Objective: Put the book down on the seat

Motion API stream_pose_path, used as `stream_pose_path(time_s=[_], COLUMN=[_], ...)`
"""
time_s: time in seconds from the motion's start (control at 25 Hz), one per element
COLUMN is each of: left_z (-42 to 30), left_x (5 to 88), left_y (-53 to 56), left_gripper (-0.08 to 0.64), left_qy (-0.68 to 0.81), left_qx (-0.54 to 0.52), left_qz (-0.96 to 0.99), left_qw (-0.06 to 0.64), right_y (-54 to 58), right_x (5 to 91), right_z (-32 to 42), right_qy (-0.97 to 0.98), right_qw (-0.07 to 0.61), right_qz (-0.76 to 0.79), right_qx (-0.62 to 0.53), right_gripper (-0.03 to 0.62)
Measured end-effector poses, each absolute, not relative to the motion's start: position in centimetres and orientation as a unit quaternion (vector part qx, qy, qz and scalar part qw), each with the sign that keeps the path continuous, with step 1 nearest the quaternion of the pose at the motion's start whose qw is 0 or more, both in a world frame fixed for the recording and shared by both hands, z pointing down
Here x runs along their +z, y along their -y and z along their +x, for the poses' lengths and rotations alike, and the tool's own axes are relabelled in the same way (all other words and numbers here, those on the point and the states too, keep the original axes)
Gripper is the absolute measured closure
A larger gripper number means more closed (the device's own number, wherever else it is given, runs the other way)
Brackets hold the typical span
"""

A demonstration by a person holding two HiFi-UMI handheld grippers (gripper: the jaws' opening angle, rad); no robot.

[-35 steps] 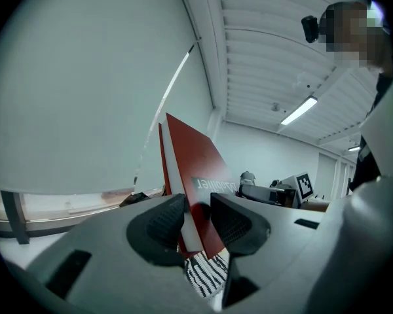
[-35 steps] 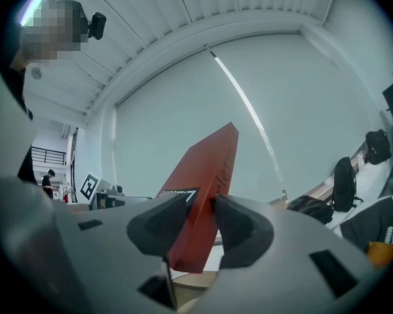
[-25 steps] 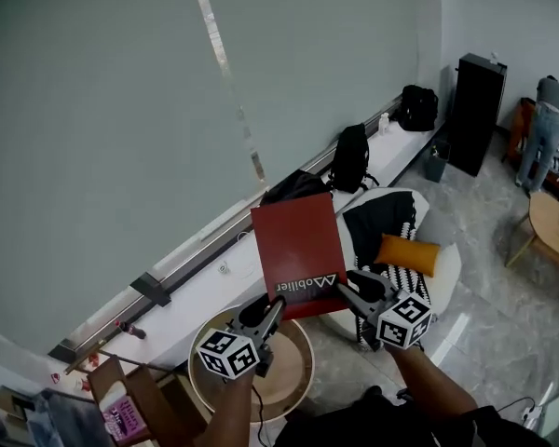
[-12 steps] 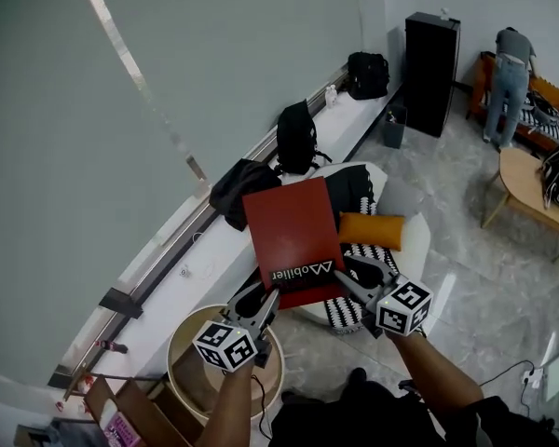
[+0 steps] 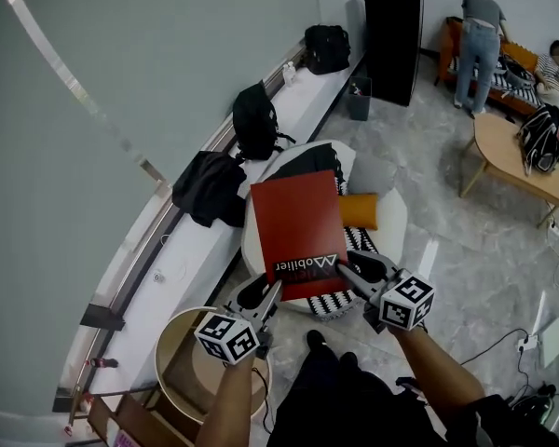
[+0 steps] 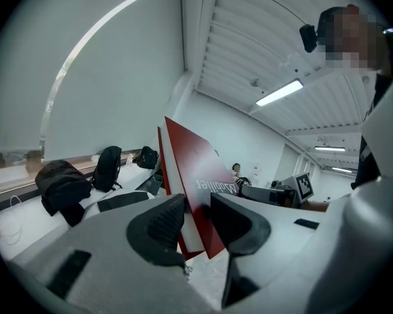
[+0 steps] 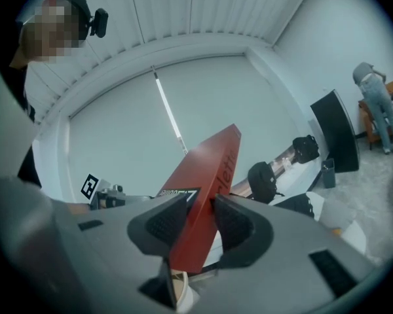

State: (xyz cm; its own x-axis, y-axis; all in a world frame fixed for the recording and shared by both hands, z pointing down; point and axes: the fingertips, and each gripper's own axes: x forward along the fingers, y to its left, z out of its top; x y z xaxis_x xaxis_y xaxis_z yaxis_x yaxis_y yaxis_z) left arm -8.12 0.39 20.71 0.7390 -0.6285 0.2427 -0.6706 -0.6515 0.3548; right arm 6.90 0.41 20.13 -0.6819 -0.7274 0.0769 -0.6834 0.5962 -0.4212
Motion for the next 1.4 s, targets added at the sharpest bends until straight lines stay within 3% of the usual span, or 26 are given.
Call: stream_pose_path(time_s=[0.92,1.4], left_z=[-3.9,-1.6], left_x=[33.6,42.0], left_y=[10.8,10.4], left_gripper=[0.420,0.420], left_qy=[0.303,0.367], left_qx=[0.059,0.066], left_qz=[0.898,0.857], left_qw=[0.314,0.355], right_y=[9.8,11.7], right_x=[31.5,40.6], right_z=[10.9,13.2], right_qy=[-0.849,-0.858], right_qw=[-0.018,-0.047], right_qz=[-0.437,-0.377], right_qx=[-0.296,-0.345], right_gripper=[0.446,0.448])
